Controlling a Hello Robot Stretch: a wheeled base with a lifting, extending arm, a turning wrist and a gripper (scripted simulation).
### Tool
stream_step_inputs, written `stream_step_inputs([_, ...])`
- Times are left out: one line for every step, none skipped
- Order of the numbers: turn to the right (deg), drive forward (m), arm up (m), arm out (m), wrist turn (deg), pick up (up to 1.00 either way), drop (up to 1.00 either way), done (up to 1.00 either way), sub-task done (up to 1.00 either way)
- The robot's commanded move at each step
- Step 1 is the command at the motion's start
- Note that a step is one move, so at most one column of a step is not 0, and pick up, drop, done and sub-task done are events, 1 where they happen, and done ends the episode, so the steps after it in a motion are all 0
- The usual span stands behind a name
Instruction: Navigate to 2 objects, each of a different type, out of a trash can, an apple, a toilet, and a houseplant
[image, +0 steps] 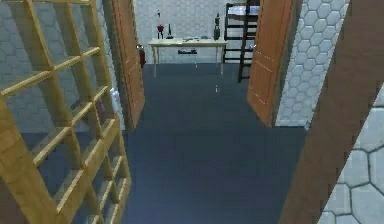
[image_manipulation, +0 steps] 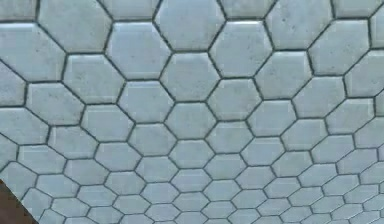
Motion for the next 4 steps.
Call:
stream_step_inputs([3.0, 0.00, 0.00, 0.00, 0.0, 0.00, 0.00, 0.00, 0.00])
stream_step_inputs([0.0, 0.55, 0.00, 0.00, 0.0, 0.00, 0.00, 0.00, 0.00])
stream_step_inputs([45.0, 0.00, 0.00, 0.00, 0.0, 0.00, 0.00, 0.00, 0.00])
stream_step_inputs([24.0, 0.00, 0.00, 0.00, 0.0, 0.00, 0.00, 0.00, 0.00])
